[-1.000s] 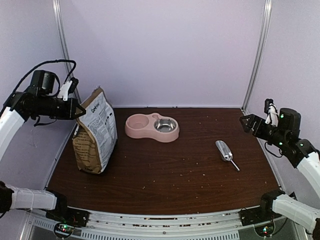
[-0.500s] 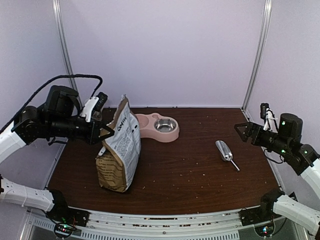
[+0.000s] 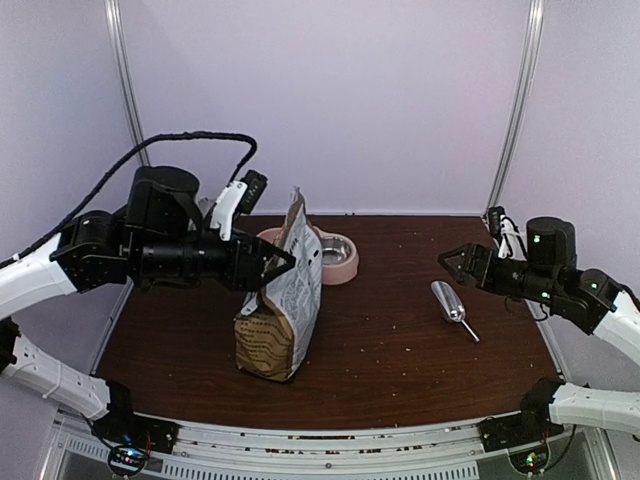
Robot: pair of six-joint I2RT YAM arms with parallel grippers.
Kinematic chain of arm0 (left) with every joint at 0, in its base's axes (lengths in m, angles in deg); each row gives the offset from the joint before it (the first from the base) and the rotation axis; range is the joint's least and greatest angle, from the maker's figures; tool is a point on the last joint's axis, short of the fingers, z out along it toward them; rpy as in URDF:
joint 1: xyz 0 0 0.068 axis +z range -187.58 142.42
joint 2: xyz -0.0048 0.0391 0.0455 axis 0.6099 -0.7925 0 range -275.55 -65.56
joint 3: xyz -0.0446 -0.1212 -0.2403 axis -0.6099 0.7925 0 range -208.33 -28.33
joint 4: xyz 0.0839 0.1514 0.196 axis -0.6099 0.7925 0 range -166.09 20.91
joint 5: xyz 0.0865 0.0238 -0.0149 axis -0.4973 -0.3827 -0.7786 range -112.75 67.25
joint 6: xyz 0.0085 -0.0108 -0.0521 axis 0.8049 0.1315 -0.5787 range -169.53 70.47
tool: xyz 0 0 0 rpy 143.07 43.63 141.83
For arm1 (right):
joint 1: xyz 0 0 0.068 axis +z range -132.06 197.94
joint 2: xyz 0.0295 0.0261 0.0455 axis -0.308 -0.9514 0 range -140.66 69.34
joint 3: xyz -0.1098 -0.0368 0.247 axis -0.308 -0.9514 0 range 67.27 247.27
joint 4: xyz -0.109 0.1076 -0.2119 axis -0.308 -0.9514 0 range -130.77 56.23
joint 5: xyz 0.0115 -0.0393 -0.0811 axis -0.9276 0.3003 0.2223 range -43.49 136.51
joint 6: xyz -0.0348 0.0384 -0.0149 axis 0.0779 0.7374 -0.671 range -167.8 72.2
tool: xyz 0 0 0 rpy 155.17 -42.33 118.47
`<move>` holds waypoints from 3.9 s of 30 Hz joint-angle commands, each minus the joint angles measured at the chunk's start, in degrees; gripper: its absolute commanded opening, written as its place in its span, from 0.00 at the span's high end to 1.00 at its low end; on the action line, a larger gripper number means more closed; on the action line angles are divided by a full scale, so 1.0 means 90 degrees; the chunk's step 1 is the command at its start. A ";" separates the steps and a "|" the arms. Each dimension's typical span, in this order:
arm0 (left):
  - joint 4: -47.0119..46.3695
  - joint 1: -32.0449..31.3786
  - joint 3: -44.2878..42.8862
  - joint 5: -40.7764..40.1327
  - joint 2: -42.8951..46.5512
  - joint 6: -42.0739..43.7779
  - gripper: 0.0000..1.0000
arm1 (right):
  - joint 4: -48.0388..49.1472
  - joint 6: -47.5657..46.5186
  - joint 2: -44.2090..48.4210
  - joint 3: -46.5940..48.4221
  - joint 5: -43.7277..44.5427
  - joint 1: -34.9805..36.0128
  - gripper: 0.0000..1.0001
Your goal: Serve the pet food
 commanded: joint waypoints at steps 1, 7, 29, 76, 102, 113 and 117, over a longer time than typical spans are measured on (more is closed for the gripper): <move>-0.0154 0.0001 0.0081 -0.1019 0.0896 -0.0279 0.31 | 0.0030 0.0600 -0.0405 0.0630 0.0674 0.0696 0.00; 0.0685 0.0514 0.0214 -0.1612 0.1613 -0.0421 0.11 | -0.0423 0.1290 -0.1381 0.1669 0.1971 0.2041 0.00; 0.0487 0.3244 0.2482 0.0459 0.2042 0.0032 0.04 | -0.2311 0.1303 -0.7770 0.9268 0.3562 0.3883 0.07; -0.1501 0.1842 0.2937 0.0508 0.2408 -0.0741 0.07 | -0.0827 0.1229 -0.5709 0.6593 0.1560 0.3583 1.00; -0.3085 0.1267 0.1931 0.0524 0.0786 -0.1754 0.18 | -0.2196 0.0073 -0.4580 0.5838 0.2497 0.3941 0.45; -0.3127 0.1267 0.1889 0.0693 0.0547 -0.1916 0.20 | -0.3290 0.0054 -0.5621 0.7004 0.3152 0.4326 0.41; -0.3110 0.1267 0.1882 0.0688 0.0512 -0.1948 0.20 | -0.4094 0.0208 -0.5975 0.7450 0.3899 0.4516 0.44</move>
